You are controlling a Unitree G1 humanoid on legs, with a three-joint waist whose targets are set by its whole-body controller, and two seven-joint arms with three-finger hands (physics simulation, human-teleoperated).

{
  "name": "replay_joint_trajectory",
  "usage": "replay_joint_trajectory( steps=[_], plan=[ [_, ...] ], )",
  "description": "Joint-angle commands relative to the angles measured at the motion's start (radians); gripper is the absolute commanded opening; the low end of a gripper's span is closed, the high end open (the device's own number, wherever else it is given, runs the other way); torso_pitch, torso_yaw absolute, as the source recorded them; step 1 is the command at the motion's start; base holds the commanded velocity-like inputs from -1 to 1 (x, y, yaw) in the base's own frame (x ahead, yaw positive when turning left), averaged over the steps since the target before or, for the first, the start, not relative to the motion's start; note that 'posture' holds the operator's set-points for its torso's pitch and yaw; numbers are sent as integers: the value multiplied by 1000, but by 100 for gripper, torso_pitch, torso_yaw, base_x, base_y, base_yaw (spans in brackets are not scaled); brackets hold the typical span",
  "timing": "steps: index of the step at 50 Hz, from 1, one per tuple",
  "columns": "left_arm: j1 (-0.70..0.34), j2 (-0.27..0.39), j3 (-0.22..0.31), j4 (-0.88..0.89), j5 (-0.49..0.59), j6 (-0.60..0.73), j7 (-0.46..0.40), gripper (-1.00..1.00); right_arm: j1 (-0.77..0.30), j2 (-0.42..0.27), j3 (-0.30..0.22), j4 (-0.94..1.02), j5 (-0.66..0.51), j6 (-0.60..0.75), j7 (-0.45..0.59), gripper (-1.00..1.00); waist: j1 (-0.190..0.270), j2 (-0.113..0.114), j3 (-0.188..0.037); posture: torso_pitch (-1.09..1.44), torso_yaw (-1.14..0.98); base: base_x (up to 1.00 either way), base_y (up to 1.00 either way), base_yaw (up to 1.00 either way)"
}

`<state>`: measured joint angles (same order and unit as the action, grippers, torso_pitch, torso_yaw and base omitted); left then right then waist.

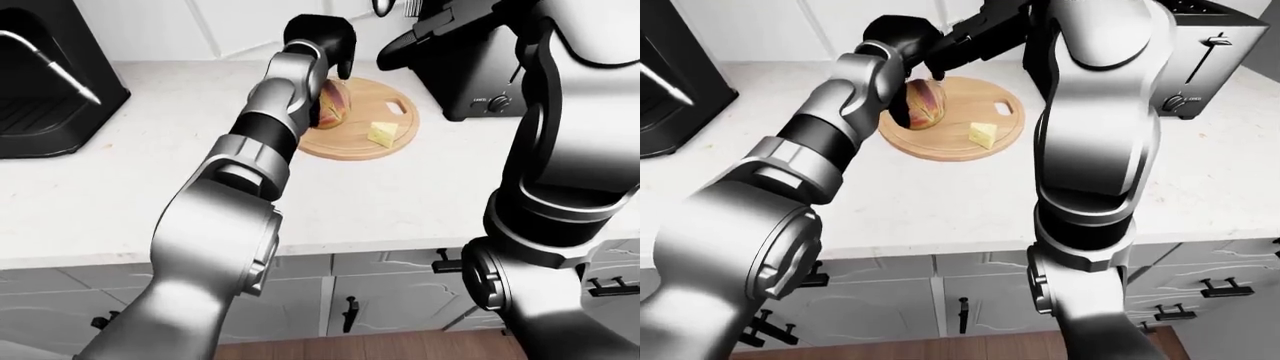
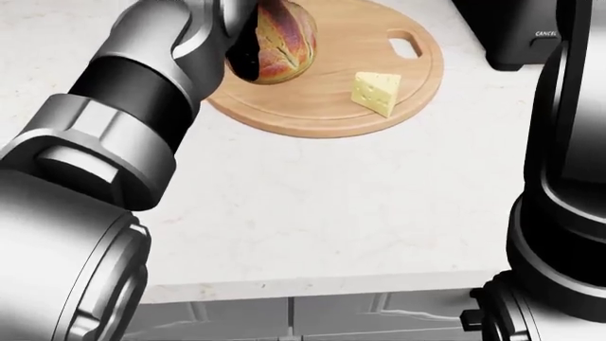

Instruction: Place the bread and cheese on the cutting board.

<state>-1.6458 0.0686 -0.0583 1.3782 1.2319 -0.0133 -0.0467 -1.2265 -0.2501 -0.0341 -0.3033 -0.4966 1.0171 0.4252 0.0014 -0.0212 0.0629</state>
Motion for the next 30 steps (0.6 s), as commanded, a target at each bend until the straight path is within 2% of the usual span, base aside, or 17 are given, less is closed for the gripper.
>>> replay_joint_trajectory(
  steps=[1,12,17,21,22,23,25,26,30],
  plan=[
    [-49,13,3,-49,3,4,26,100,-32,-8,-10,-16,-6,-25,-10,100,0,-2,-36,0,0,0,0,0],
    [-54,19,11,-48,-4,10,29,100,-44,-10,-8,-2,-4,-28,-10,100,-1,0,-37,0,0,0,0,0],
    [-45,20,36,-48,-41,17,34,100,-45,-13,-10,-5,-5,-26,-8,100,0,0,-36,0,0,0,0,0],
    [-57,33,98,-49,-137,53,47,100,-41,-9,-10,-6,-5,-27,-12,100,-1,1,-38,0,0,0,0,0],
    [-61,19,141,-55,-201,76,39,100,-39,-8,-10,-6,-4,-29,-14,100,-1,2,-38,0,0,0,0,0],
    [-63,12,160,-60,-245,90,41,100,-37,-7,-10,-6,-4,-30,-15,100,-2,2,-38,0,0,0,0,0],
    [-69,15,159,-64,-293,111,57,100,-34,-8,-9,-10,-5,-28,-14,100,-2,3,-37,0,0,0,0,0],
    [-66,16,182,-66,-341,134,56,100,-40,-11,-8,-13,-7,-21,-11,100,-1,3,-37,0,0,0,0,0],
    [-61,44,174,-66,-425,152,74,100,-43,-8,-7,-11,-7,-20,-12,100,-2,6,-36,0,0,0,0,0]
  ],
)
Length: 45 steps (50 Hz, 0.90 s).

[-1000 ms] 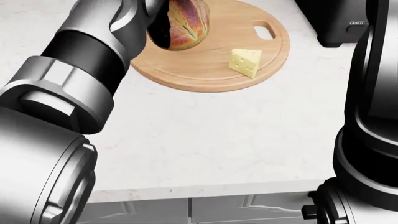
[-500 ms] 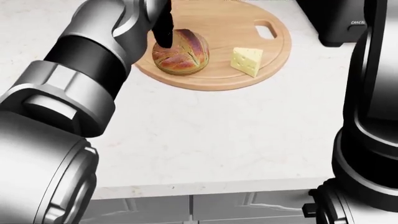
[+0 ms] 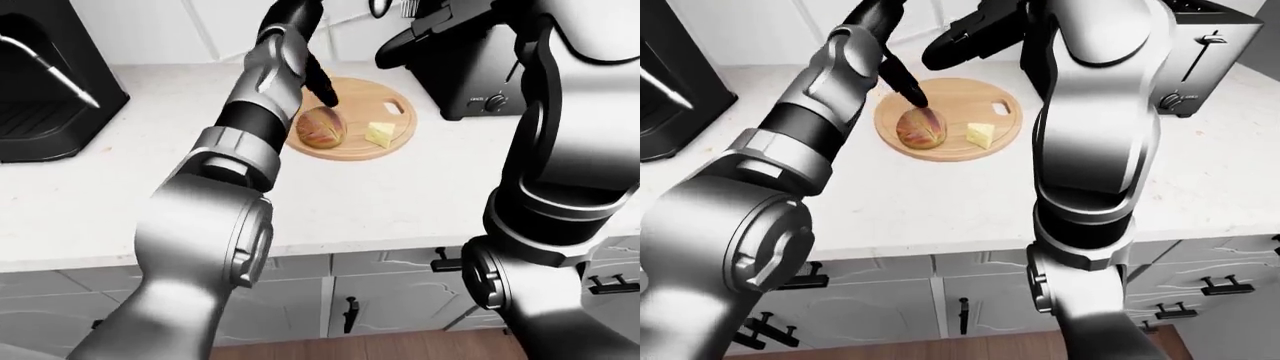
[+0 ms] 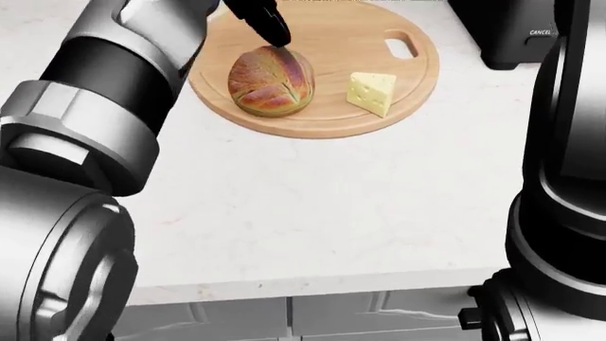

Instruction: Place the bread and cheese on the cutting board.

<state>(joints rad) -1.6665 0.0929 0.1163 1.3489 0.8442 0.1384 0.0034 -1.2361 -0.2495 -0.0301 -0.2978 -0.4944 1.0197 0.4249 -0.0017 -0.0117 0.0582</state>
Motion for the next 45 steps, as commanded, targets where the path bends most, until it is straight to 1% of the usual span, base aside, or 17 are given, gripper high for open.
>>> replay_joint_trajectory(
  steps=[1,2,9,14,16,19,21,22,26,28,33,36,39,42,43,44,45],
  plan=[
    [-44,22,7,-37,-66,12,24,100,-35,-9,-11,-15,-10,-23,-12,100,1,-2,-32,0,0,0,0,0],
    [-44,30,-4,-38,-75,11,22,100,-35,-8,-11,-13,-9,-25,-12,100,1,-2,-32,0,0,0,0,0],
    [-36,54,11,-50,-220,17,49,100,-45,-10,-11,-8,-11,-22,-8,100,0,1,-31,0,0,0,0,0],
    [-65,81,89,-66,-412,35,72,100,-54,-13,-12,9,-9,-30,-8,100,0,2,-31,0,0,0,0,0],
    [-41,86,97,-75,-481,5,62,100,-56,-14,-15,9,-8,-27,-8,100,-1,3,-29,0,0,0,0,0],
    [-22,110,100,-91,-564,-13,90,100,-59,-16,-15,19,-7,-31,-9,100,-1,6,-29,0,0,0,0,0],
    [-35,139,131,-101,-649,-4,96,100,-57,-19,-17,13,-7,-27,-8,100,-1,8,-30,0,0,0,0,0],
    [-33,150,117,-104,-663,-6,87,100,-58,-20,-18,15,-7,-28,-8,100,-1,9,-31,0,0,0,0,0],
    [-25,180,117,-131,-763,-18,105,100,-49,-15,-18,16,-3,-35,-17,100,-3,13,-29,0,0,0,0,0],
    [-25,190,101,-143,-792,-19,99,100,-50,-19,-20,15,-2,-33,-16,100,-3,13,-29,0,0,0,0,0],
    [-33,244,108,-200,-896,-3,115,100,-41,-30,-31,4,2,-27,-18,100,-3,15,-27,0,0,0,0,0],
    [-5,263,98,-272,-951,4,102,100,-35,-46,-44,0,7,-24,-20,100,-4,16,-24,0,0,0,0,0],
    [30,281,123,-423,-1055,29,104,100,-18,-59,-54,-12,12,-17,-24,100,-4,17,-24,0,0,0,0,0],
    [112,297,125,-597,-1147,61,142,100,-19,-86,-62,-31,15,6,-20,100,-5,18,-20,0,0,0,0,0],
    [147,314,106,-640,-1146,74,160,100,-26,-96,-65,-36,16,15,-18,100,-6,18,-20,0,0,0,0,0],
    [198,323,106,-714,-1167,62,156,100,-28,-121,-64,-43,8,20,-12,100,-6,19,-19,0,0,0,0,0],
    [229,330,107,-773,-1192,71,158,100,-26,-125,-74,-49,13,26,-9,100,-7,20,-18,0,0,0,0,0]
  ],
)
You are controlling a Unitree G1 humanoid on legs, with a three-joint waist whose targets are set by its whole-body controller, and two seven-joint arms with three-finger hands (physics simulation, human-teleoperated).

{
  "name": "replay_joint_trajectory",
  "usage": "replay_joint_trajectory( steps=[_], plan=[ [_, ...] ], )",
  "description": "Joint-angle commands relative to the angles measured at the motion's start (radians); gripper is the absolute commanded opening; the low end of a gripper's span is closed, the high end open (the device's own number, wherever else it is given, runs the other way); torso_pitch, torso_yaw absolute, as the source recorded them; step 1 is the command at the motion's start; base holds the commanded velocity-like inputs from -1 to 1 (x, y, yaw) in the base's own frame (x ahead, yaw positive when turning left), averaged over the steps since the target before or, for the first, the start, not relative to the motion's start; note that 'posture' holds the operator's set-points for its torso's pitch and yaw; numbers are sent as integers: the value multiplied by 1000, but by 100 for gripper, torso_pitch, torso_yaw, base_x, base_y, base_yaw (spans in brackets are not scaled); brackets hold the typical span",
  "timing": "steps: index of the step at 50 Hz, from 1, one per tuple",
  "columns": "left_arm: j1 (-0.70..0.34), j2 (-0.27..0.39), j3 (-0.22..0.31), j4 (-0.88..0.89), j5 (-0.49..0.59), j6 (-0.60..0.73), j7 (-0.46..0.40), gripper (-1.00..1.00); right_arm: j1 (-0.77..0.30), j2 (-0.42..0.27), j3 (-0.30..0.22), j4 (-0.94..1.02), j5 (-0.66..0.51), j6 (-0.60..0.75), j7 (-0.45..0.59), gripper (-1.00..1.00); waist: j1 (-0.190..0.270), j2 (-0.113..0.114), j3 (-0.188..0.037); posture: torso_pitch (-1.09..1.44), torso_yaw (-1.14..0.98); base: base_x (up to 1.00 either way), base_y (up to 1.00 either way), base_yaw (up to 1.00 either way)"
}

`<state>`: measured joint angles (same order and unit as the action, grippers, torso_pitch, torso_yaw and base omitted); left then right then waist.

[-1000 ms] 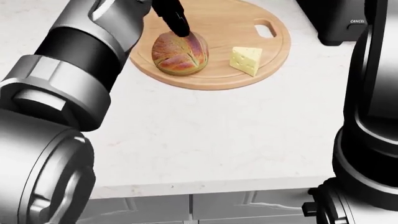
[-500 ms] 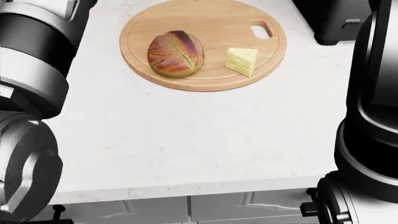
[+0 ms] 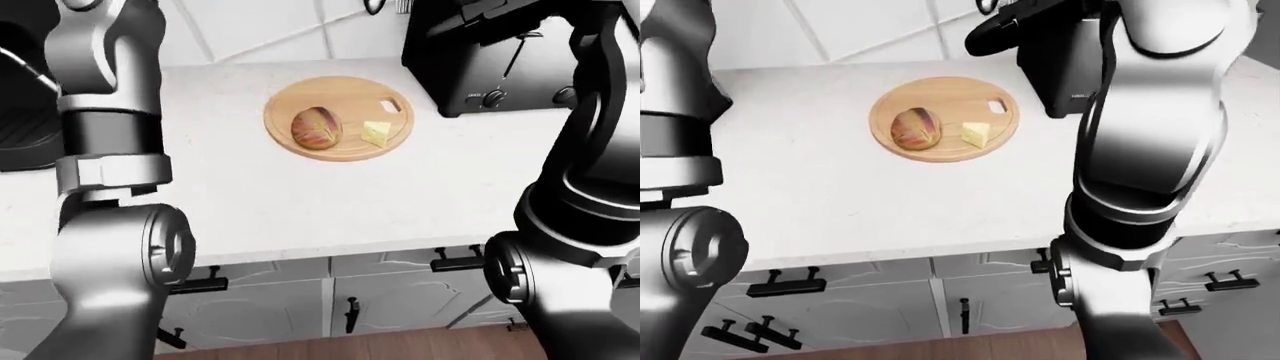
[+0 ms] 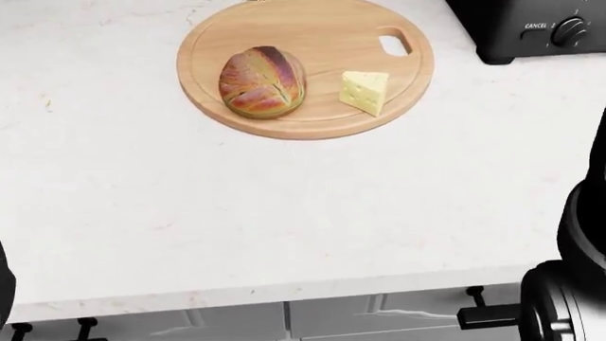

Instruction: Place the bread and cheese on the cutting board.

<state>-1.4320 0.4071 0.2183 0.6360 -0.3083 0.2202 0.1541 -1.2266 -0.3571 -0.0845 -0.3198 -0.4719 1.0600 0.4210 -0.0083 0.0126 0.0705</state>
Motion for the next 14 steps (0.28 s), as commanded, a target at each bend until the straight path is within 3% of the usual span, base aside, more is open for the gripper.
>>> replay_joint_trajectory(
  steps=[1,7,14],
  plan=[
    [17,25,13,-115,-71,8,16,100,-34,-29,-23,-29,-10,-12,-5,100,0,-3,-29,0,0,0,0,0],
    [178,63,27,-498,-227,134,111,100,-41,-93,-36,-77,-11,37,23,100,-3,-1,-25,0,0,0,0,0],
    [260,100,41,-627,-314,164,166,100,-49,-111,-31,-102,-10,61,32,100,0,2,-21,0,0,0,0,0]
  ],
)
